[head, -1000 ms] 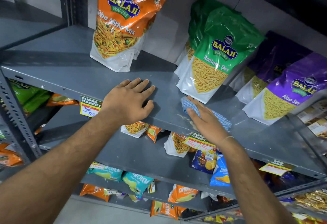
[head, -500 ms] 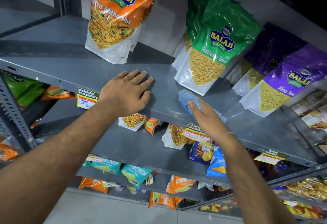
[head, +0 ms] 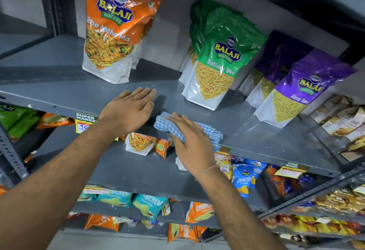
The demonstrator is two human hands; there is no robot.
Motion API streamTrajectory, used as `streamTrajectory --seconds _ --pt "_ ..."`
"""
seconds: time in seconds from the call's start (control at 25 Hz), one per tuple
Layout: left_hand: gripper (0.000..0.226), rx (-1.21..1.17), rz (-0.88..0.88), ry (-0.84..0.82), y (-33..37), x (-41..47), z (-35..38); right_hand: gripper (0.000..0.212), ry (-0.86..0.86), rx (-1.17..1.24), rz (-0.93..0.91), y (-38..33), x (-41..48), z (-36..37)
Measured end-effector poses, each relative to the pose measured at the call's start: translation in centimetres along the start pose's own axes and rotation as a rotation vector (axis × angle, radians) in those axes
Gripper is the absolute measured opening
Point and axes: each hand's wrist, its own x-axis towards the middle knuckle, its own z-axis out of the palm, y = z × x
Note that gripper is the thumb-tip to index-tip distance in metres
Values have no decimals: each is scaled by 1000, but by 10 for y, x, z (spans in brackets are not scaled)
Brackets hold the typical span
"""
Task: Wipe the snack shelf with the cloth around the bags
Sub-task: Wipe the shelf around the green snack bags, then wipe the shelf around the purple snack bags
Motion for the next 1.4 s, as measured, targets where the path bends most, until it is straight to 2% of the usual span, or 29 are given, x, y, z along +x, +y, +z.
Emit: streamTrajectory --seconds 0.12,0.2,0.28,0.36,0.48,0.6,0.8,0.92,1.0,1.04,1.12,1.16,1.24,1.28,1.4 --pt "58 -131 -11 13 -4 -4 -13 32 122 215 94 0 12 -20" --pt "64 79 -9 133 -17 -9 -15 23 267 370 197 11 39 -35" --pt "74 269 -32 165 -29 -16 -15 23 291 447 186 10 75 -38" --pt "79 255 -93 155 -37 -24 -11 29 209 436 123 3 114 -23" --pt "76 183 -103 195 -38 -25 -7 35 84 282 130 1 165 16" --pt "75 177 -97 202 -38 -24 -8 33 -67 210 128 -2 174 30" --pt "68 79 -67 274 -37 -28 -9 52 -294 325 -14 -9 80 -3" --pt "68 53 -60 287 -35 -29 -8 53 -415 469 -52 -9 22 -38" --pt "70 129 -58 256 -37 -26 -5 45 -315 590 2 -6 13 -59" --pt "72 167 -70 231 -38 -25 -4 38 -167 662 65 -1 13 -65" --pt "75 205 -104 181 -37 -23 -4 19 126 856 351 23 18 -76" --pt "76 193 -118 170 -33 -21 -3 17 196 1021 525 41 18 -81" --pt "74 129 -98 211 -10 -19 3 41 221 1377 765 76 5 -89" --pt "72 92 -48 246 8 -18 9 51 252 1482 822 89 -6 -93" --pt "68 26 187 285 77 -13 32 60 334 1595 820 118 -40 -111"
